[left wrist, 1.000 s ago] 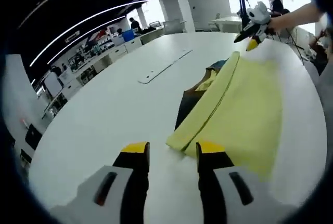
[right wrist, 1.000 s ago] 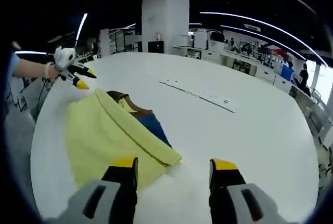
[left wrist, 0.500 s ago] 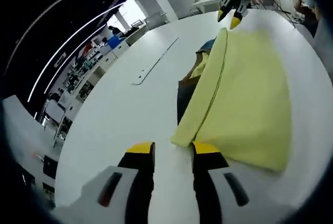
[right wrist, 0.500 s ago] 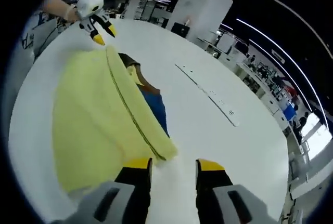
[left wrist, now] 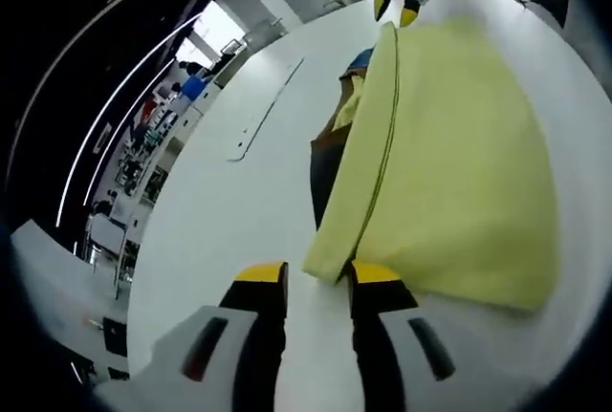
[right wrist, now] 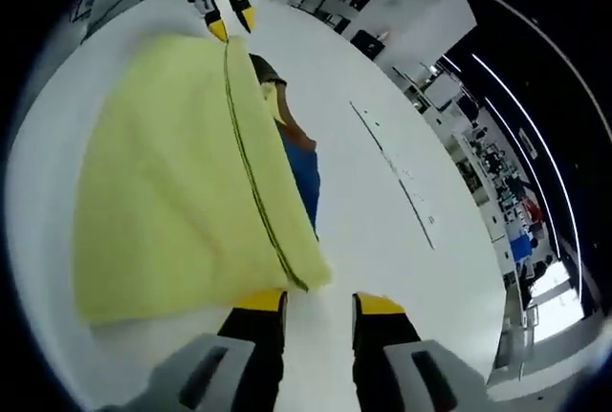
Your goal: Fold the garment on the visible template until the final outline fits inside the template.
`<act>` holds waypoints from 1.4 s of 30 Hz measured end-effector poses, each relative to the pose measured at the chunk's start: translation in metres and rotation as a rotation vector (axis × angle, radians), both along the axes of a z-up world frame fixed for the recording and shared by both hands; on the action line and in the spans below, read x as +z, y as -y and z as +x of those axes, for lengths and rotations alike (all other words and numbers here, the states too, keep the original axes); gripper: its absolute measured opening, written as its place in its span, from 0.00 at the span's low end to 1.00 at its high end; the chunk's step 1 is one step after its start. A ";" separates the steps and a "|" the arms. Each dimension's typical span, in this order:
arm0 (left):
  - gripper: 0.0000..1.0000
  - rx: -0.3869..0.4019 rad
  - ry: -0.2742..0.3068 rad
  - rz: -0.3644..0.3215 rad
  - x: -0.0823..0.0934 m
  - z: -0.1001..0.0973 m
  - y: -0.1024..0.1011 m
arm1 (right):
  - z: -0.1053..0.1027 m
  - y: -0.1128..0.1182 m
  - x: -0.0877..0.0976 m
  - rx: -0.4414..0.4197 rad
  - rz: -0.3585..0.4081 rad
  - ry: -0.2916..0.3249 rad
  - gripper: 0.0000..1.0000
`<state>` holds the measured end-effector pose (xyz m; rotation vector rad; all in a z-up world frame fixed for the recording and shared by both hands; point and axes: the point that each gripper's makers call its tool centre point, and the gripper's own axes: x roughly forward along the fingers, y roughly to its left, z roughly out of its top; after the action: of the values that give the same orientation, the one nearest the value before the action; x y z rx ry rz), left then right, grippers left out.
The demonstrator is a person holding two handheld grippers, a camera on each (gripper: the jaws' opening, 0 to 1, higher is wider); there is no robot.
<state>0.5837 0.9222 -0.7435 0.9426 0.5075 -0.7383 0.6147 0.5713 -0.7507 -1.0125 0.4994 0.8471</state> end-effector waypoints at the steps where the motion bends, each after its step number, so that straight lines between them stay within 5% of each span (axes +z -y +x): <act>1: 0.20 -0.010 0.006 0.012 0.000 -0.001 0.000 | -0.001 -0.001 0.002 0.004 0.004 0.003 0.21; 6: 0.15 -0.045 0.018 0.050 -0.001 -0.003 0.002 | -0.003 -0.008 0.007 0.047 -0.002 0.032 0.16; 21: 0.00 -0.009 -0.009 0.022 0.003 0.004 0.002 | -0.003 -0.015 0.003 0.118 -0.048 0.060 0.00; 34: 0.00 0.227 -0.099 -0.229 0.010 0.023 -0.002 | 0.017 -0.016 0.016 -0.001 0.070 0.026 0.00; 37: 0.00 0.320 -0.147 -0.337 0.011 0.028 -0.005 | 0.024 -0.016 0.016 -0.081 0.153 -0.020 0.00; 42: 0.00 0.394 -0.209 -0.383 0.000 0.033 -0.009 | 0.035 -0.016 0.012 -0.185 0.256 -0.095 0.00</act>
<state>0.6165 0.9308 -0.7435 0.3920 0.6827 -0.5490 0.6499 0.5874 -0.7383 -0.6824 0.5418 0.7731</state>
